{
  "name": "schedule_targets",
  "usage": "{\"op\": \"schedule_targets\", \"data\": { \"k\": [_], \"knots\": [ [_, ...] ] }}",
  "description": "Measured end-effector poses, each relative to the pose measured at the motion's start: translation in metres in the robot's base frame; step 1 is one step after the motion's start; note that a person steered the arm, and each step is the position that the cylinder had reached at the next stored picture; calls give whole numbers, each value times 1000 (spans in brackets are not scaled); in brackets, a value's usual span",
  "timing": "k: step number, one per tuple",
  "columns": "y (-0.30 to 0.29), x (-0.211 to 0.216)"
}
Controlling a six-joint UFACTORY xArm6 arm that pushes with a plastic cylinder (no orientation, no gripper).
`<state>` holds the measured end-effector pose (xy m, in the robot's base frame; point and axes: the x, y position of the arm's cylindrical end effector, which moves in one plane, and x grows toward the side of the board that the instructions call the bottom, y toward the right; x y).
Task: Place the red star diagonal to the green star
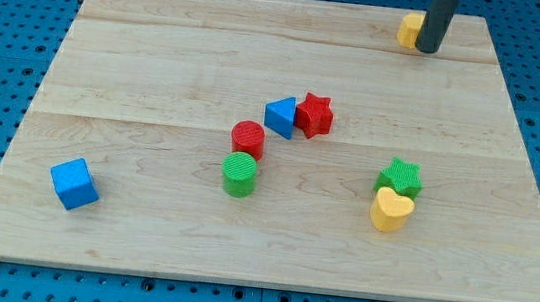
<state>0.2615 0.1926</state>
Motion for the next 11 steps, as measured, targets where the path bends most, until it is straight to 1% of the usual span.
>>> {"op": "schedule_targets", "data": {
  "k": [1,2,3,4,6,8,9,10,11],
  "knots": [
    [10,8],
    [32,75],
    [29,131],
    [-4,168],
    [-114,176],
    [-187,144],
    [-208,129],
    [-166,102],
    [-144,118]
  ]
}}
